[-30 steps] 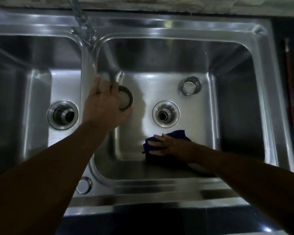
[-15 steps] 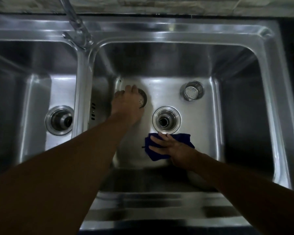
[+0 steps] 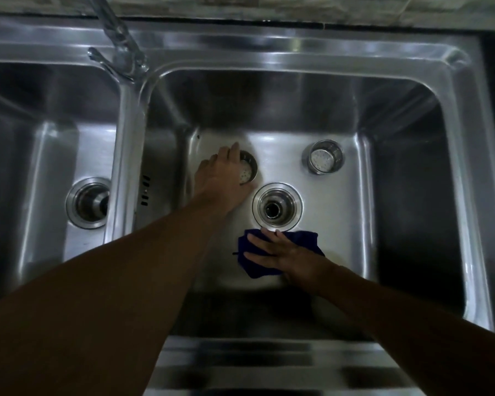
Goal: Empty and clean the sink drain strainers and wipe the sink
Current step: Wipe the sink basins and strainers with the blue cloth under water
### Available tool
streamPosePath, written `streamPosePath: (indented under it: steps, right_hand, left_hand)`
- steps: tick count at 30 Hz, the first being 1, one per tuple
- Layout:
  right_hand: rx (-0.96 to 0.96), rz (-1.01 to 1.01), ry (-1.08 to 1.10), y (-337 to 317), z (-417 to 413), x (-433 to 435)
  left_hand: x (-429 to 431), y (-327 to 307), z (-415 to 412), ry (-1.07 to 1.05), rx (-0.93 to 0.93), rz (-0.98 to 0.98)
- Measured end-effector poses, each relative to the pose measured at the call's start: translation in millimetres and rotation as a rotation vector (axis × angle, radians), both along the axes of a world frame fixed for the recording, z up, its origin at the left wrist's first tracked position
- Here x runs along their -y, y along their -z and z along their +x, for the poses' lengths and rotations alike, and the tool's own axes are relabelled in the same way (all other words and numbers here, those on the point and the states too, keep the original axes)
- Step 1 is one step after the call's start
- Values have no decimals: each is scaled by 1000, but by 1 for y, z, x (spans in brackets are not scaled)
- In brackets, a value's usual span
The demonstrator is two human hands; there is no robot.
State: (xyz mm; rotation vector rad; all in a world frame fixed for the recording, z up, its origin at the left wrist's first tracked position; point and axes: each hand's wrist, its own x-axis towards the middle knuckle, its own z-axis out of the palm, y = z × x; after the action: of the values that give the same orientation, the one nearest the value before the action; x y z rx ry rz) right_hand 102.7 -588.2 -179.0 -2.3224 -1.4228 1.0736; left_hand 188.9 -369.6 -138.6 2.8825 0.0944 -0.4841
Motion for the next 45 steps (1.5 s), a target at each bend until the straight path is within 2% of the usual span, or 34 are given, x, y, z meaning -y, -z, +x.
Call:
streamPosePath:
  steps: [10, 12, 14, 18, 22, 24, 29, 34, 38, 41, 45]
  right_hand:
    - [38, -156, -15, -15, 3, -14]
    - [-1, -111, 104, -23, -2, -16]
    - [-83, -6, 335, -37, -12, -17]
    - [-40, 222, 618, -72, -30, -21]
    - [-80, 348, 860, -124, -37, -35]
    - [-146, 394, 940, -144, -38, -37]
    - [-190, 404, 1038, -177, -43, -25]
    - [-217, 420, 1087, -190, -65, -5]
    - [-60, 323, 1005, -199, -84, 5]
    - [108, 221, 1033, -205, -84, 24]
    - [291, 140, 953, -227, -76, 74]
  left_hand:
    - [-19, -38, -38, 37, 87, 42]
    - [-24, -55, -53, 96, 75, 65]
    - [-29, -71, -72, 147, 27, 31]
    - [-28, -99, -115, 268, -186, -191]
    - [-17, -120, -148, 289, -148, -348]
    - [-9, -128, -155, 308, -112, -315]
    - [11, -153, -153, 392, 1, -42]
    - [29, -181, -151, 423, -39, -23]
    - [57, -196, -151, 443, -50, -99]
    - [83, -210, -147, 434, -85, -156]
    - [120, -225, -136, 532, -15, -86]
